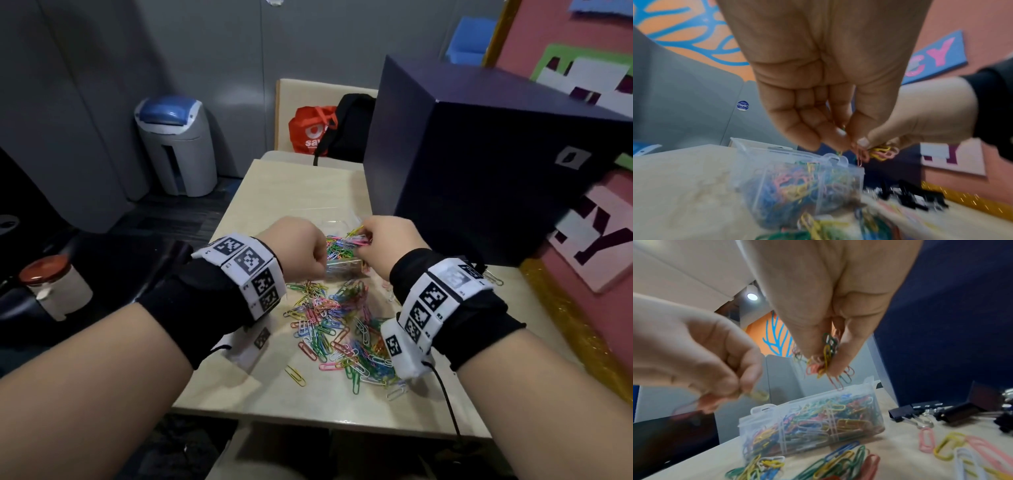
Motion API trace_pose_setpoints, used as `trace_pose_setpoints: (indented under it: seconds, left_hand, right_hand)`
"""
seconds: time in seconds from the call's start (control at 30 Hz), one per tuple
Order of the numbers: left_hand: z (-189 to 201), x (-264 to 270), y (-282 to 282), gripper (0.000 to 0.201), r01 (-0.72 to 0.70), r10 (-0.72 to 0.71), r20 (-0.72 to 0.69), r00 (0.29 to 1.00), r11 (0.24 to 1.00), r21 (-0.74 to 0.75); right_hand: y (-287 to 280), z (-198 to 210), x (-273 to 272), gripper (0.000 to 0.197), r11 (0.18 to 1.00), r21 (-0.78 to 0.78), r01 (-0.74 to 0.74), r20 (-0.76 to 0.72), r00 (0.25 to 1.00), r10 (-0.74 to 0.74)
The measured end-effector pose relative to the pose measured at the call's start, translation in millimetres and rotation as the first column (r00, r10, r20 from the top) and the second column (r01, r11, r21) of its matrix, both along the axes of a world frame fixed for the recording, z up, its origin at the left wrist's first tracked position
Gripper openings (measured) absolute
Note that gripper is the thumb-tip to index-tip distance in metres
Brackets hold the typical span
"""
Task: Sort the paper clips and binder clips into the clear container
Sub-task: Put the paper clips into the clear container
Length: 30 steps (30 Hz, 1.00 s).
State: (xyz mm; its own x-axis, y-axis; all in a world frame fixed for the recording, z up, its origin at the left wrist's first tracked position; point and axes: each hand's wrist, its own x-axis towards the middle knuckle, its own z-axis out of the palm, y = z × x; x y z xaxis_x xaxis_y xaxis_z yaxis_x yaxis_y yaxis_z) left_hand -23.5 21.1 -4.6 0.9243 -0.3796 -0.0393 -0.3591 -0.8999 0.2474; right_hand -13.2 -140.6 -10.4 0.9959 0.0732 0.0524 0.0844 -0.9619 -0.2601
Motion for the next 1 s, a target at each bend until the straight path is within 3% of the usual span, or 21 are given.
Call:
trace_pose_setpoints:
  seconds: [0.1,0.2,0.3,0.4,0.5,0.77,0.9,1.0]
  left_hand:
    - [4,9,3,0.018,-0.055,0.066,0.081,0.995,0.99,-0.127]
    - [-6,15,6,0.027,-0.095,0.105,0.079,0.991,0.988,-0.12]
    - [-19,16,8,0.038,-0.106,0.106,0.065,0.992,0.994,-0.007]
    - [-29,10,3,0.047,-0.015,0.007,0.052,0.999,0.99,0.14]
    - [-34,6,0,0.039,0.021,-0.017,-0.014,1.0,0.954,0.298]
    - [-26,2,9,0.03,0.047,-0.023,-0.082,0.996,0.95,0.308]
    - [-26,-2,3,0.042,0.027,-0.037,0.031,0.999,0.957,0.29]
    - [-30,-4,-5,0.058,0.078,-0.089,0.035,0.995,0.966,0.245]
  right_hand:
    - [7,-5,10,0.02,0.994,0.1,0.048,0.053,0.997,-0.053]
    - [15,-11,13,0.04,0.982,0.187,0.038,-0.048,0.998,-0.03]
    - [15,-12,13,0.04,0.995,0.104,0.009,-0.08,0.997,0.0]
    - [14,-9,6,0.044,0.998,0.005,-0.07,-0.123,0.99,0.07]
    - [16,-7,0,0.048,0.976,-0.127,-0.175,-0.231,0.962,0.142]
    - [8,0,-8,0.042,0.962,-0.208,-0.176,-0.295,0.949,0.11]
    - [5,1,-8,0.041,0.983,-0.164,-0.082,-0.174,0.983,0.053]
    - [8,-8,-9,0.048,0.979,-0.184,-0.089,-0.203,0.978,0.051]
